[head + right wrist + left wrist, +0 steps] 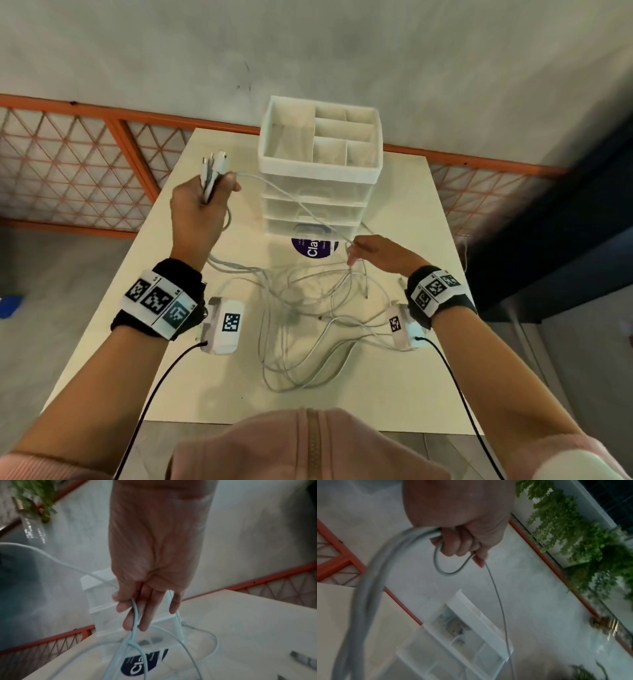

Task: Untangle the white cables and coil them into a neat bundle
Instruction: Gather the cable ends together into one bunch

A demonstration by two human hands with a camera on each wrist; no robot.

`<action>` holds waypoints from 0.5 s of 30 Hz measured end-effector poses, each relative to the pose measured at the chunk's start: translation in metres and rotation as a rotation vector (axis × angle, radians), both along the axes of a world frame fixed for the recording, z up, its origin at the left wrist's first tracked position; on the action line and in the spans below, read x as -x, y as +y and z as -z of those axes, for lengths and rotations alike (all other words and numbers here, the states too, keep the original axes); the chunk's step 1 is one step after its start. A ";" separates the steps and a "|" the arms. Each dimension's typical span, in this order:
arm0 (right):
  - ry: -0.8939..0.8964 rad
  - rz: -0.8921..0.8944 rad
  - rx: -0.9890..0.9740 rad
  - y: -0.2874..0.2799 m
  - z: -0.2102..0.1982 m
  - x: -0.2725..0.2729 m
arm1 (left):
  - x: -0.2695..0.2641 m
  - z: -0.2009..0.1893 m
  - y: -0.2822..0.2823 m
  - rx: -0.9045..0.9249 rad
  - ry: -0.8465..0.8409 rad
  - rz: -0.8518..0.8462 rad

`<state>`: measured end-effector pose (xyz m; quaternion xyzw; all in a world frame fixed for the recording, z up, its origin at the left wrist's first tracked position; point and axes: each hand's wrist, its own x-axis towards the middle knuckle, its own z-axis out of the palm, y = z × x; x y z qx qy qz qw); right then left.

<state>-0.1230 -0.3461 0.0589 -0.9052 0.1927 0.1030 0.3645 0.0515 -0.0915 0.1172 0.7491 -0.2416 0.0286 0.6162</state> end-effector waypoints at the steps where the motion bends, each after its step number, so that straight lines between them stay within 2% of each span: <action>1: -0.076 0.040 0.022 -0.003 -0.001 0.000 | -0.002 0.004 0.002 -0.058 -0.009 -0.037; 5: -0.501 0.285 0.075 -0.008 -0.044 -0.006 | -0.002 0.026 0.004 -0.358 0.033 -0.126; 7: -0.683 0.362 0.026 -0.007 -0.073 -0.011 | 0.003 0.034 0.003 -0.499 0.082 -0.093; 9: -0.805 0.365 -0.028 -0.002 -0.100 -0.013 | 0.007 0.037 0.000 -0.631 0.101 -0.024; 11: -0.833 0.322 -0.039 0.005 -0.117 -0.014 | 0.012 0.034 -0.003 -0.654 0.131 0.059; 13: -0.743 0.224 -0.029 0.013 -0.125 -0.013 | 0.017 0.028 -0.007 -0.533 0.140 0.113; 15: -0.575 0.128 0.009 0.021 -0.122 -0.014 | 0.022 0.021 -0.012 -0.356 0.130 0.119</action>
